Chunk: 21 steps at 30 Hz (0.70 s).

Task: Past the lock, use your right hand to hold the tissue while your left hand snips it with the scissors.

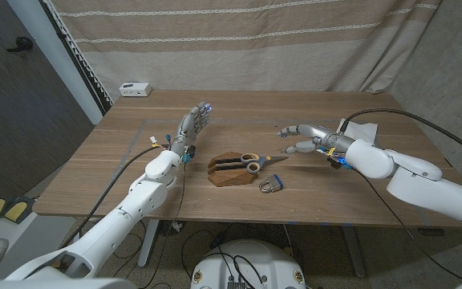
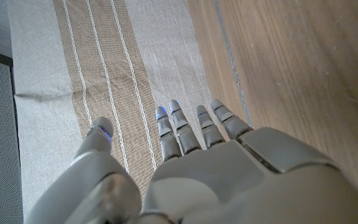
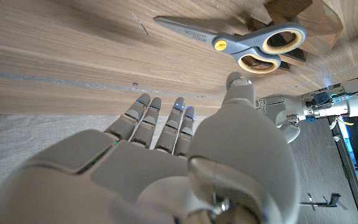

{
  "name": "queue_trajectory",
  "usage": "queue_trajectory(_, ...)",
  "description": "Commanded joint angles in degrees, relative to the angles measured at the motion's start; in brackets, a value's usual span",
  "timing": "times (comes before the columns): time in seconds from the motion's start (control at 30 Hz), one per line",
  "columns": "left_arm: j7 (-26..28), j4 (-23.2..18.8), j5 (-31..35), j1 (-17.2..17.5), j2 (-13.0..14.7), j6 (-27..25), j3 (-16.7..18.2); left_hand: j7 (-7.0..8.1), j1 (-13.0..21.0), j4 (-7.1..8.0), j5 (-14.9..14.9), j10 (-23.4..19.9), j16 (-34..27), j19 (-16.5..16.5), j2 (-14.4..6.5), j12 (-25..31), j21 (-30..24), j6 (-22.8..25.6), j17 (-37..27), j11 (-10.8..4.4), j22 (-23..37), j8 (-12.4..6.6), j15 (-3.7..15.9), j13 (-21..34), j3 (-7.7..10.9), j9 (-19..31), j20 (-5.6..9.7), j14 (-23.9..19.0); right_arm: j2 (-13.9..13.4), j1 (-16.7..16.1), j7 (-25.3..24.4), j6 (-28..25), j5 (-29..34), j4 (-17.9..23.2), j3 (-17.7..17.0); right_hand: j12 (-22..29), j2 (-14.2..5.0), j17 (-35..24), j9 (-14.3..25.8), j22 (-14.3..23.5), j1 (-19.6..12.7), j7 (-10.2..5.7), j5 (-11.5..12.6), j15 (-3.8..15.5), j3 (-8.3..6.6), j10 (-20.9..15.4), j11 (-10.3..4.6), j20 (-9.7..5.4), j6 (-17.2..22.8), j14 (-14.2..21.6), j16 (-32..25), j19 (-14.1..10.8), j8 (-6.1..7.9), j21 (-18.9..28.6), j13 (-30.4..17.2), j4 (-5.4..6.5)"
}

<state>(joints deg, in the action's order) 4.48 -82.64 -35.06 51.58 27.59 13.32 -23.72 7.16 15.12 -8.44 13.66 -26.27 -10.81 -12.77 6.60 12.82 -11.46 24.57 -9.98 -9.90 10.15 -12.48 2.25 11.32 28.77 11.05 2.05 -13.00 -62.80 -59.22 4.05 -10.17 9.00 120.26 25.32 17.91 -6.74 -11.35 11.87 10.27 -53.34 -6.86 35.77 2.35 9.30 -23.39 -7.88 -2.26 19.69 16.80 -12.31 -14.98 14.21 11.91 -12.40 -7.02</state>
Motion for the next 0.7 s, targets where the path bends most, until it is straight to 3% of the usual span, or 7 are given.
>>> queue_trajectory(0.03,0.1,0.9,-0.1,-0.1,-0.5,0.2,-0.2,0.19,0.3,0.03,0.4,-0.6,0.0,0.0,-0.1,0.2,0.1,0.6,-0.2,0.08,0.2,0.08,8.76,0.1,0.39,0.1,5.11,-0.1,0.8,0.7,0.5,0.7,0.2,-0.7,1.0,0.4,-0.40,-0.1,0.2,0.2,-1.1,-0.01,-0.2,10.12,-0.09,-0.7,-0.25,-6.05,0.7,0.9,-0.5,-0.8,0.34,0.3,-0.3,-0.52)
queue_trajectory(0.7,0.2,0.5,-0.7,0.5,-0.5,0.2,0.1,0.19,0.1,0.18,0.3,-0.6,0.1,0.1,-0.2,0.0,0.1,0.5,-0.3,-0.01,0.2,0.21,8.69,0.1,0.41,0.2,5.09,0.0,1.6,3.0,2.7,1.7,4.3,-1.6,3.3,0.4,-0.56,-0.1,0.2,0.3,-2.0,-0.06,-0.4,9.96,0.05,-0.4,-0.63,-6.17,0.0,0.3,0.0,-0.5,-0.11,0.1,-0.6,-0.42)
